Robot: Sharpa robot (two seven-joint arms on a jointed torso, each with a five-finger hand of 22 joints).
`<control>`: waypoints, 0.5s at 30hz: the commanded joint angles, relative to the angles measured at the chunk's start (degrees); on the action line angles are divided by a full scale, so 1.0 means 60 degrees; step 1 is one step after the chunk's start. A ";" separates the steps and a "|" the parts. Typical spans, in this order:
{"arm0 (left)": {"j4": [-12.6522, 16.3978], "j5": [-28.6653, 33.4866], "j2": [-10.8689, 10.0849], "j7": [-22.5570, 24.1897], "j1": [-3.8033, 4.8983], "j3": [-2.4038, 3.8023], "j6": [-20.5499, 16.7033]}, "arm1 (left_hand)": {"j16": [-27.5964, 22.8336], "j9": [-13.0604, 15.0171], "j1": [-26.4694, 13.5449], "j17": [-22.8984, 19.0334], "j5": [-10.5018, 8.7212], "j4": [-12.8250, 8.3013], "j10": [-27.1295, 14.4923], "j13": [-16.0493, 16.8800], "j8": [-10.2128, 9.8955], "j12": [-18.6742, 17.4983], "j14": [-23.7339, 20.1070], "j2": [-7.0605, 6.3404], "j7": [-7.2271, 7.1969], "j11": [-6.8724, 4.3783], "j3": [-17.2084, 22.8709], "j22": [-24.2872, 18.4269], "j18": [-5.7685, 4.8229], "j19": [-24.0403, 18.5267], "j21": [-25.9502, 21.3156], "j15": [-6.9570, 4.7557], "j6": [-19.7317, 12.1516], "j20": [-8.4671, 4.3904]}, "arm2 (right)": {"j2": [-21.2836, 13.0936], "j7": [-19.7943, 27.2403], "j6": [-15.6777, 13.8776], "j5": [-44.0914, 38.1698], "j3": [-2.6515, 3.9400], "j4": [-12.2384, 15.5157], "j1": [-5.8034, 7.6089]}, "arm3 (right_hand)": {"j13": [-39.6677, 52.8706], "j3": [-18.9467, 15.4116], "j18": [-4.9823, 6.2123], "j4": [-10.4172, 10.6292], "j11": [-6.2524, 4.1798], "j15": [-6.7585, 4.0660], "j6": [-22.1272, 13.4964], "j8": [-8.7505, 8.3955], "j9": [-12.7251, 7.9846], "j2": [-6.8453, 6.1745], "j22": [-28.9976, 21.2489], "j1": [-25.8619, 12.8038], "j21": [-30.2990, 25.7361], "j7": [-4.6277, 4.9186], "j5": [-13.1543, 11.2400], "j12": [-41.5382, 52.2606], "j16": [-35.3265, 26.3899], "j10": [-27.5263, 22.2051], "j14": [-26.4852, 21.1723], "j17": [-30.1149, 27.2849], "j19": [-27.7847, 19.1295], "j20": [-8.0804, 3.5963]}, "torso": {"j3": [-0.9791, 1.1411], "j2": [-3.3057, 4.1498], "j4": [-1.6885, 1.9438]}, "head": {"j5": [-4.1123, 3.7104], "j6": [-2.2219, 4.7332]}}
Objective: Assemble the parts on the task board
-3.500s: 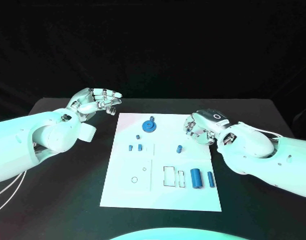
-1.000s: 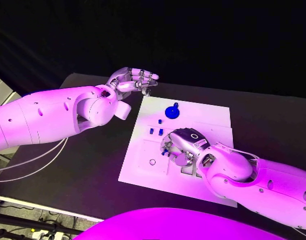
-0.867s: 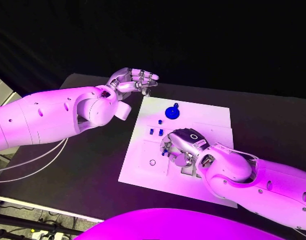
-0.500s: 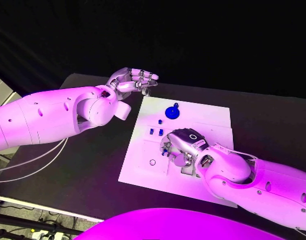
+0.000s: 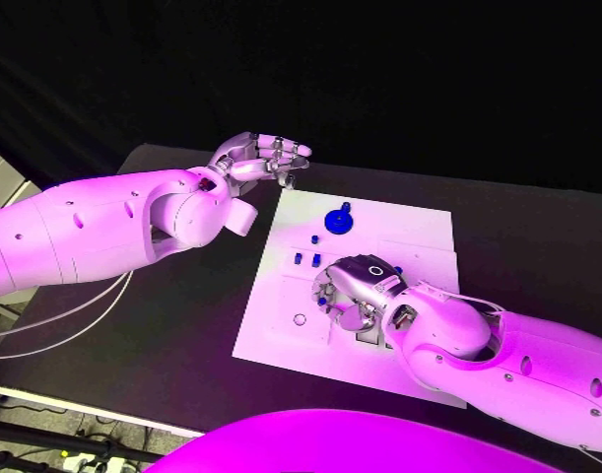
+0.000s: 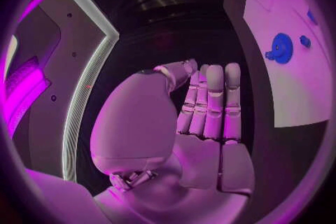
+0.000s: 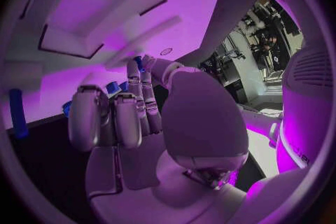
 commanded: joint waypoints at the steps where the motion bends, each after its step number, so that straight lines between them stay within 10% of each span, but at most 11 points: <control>1: 0.0022 0.0056 -0.0001 0.0034 0.0010 0.0006 0.0054 | -0.0057 -0.0015 -0.0043 -0.0011 0.0046 0.0005 -0.0049 0.0016 -0.0034 0.0052 -0.0001 0.0018 0.0021 -0.0011 -0.0063 -0.0008 0.0058 0.0062 -0.0046 0.0010 -0.0067 -0.0008 | -0.0005 0.0000 0.0120 0.0001 -0.0058 -0.0027 -0.0056 | -0.0083 -0.0064 0.0044 0.0003 0.0095 0.0107 -0.0103 -0.0103 -0.0028 -0.0094 0.1376 -0.0113 -0.0200 0.0047 -0.0037 -0.0049 0.0019 -0.0319 0.0528 0.0091 0.0161 0.0108 | 0.0004 0.0006 -0.0003 | -0.0001 0.0019; 9: 0.0025 0.0056 -0.0016 -0.0015 0.0011 0.0006 0.0093 | -0.0063 -0.0018 -0.0041 -0.0015 0.0043 0.0005 -0.0071 0.0025 -0.0038 0.0083 0.0000 0.0022 0.0023 -0.0008 -0.0065 -0.0022 0.0058 0.0069 -0.0065 0.0014 -0.0079 -0.0002 | -0.0062 -0.0146 -0.0568 0.0021 -0.0062 -0.0017 -0.0056 | -0.0441 -0.0606 0.0342 -0.0060 0.0329 0.0285 -0.0644 -0.0665 -0.0243 -0.0191 0.0715 -0.0011 -0.1939 0.0201 -0.0034 0.0014 -0.0633 -0.1711 0.0161 -0.0963 -0.0334 0.0353 | 0.0003 0.0003 -0.0004 | -0.0027 0.0061; 15: 0.0026 0.0056 -0.0029 -0.0056 0.0011 0.0004 0.0134 | -0.0063 -0.0018 -0.0041 -0.0015 0.0043 0.0005 -0.0071 0.0025 -0.0038 0.0083 0.0000 0.0022 0.0023 -0.0008 -0.0065 -0.0022 0.0058 0.0069 -0.0065 0.0014 -0.0079 -0.0002 | -0.0363 -0.0189 -0.1072 0.0053 -0.0061 0.0261 -0.0052 | -0.0571 -0.1455 0.0426 -0.0004 0.0407 0.0348 -0.0825 -0.0966 -0.0368 -0.0032 0.0454 0.0289 -0.2530 -0.0009 -0.0020 0.0180 -0.0789 -0.2107 0.0035 -0.1288 -0.0449 0.0421 | 0.0011 0.0002 0.0000 | -0.0068 0.0105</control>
